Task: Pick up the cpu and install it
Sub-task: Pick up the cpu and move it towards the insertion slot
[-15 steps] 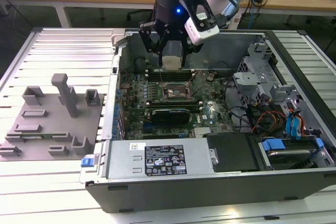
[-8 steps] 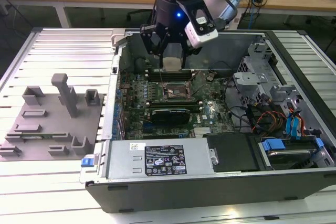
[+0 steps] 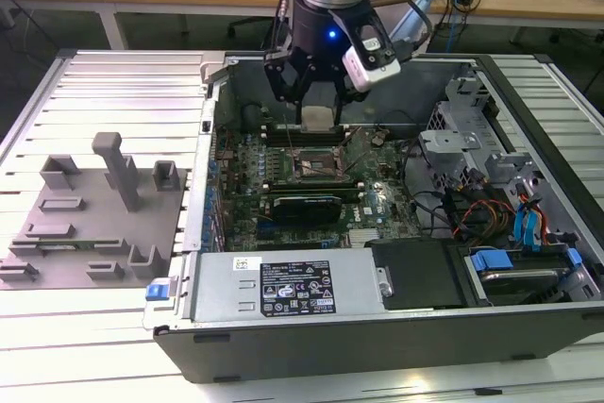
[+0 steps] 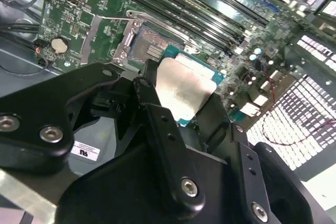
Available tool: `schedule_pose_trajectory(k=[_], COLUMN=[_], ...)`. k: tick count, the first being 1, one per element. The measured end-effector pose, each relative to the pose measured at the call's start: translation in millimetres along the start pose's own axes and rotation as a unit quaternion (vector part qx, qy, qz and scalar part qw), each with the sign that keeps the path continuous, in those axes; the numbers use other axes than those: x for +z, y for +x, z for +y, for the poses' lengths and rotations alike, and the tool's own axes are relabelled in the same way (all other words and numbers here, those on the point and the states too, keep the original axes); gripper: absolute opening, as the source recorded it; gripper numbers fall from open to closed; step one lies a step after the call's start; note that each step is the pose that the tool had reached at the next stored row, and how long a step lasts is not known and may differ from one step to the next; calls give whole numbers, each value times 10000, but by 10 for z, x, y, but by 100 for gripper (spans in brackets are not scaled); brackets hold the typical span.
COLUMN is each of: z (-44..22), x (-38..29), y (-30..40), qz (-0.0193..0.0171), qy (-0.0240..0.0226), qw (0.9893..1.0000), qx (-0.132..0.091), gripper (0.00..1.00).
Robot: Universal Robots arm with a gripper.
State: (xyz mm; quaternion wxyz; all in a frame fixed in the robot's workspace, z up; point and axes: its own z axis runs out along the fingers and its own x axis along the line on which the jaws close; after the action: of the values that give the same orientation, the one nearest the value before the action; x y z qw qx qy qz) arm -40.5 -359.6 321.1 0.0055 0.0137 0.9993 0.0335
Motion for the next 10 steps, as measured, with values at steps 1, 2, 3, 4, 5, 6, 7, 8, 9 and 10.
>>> schedule_pose_trajectory(k=[1,2,3,4,5,6,7,8,9,10], z=[11,21,31,62,73,86,105,113,124,134], x=[18,29,38,64,73,84,103,113,132,162], y=[-20,-30,-35,-51,-56,-59,-63,-64,-65,-66], qz=[0,0,0,0,0,0,0,0,0,0], qy=[0,0,-1,-1,0,0,-1,-1,-1,-2], qw=[10000,10000,10000,10000,10000,10000,10000,10000,10000,10000], qx=[-2,-4,-4,-6,-7,-7,-8,-8,-8,-9], gripper=[55,55,55,55,55,55,55,55,55,55])
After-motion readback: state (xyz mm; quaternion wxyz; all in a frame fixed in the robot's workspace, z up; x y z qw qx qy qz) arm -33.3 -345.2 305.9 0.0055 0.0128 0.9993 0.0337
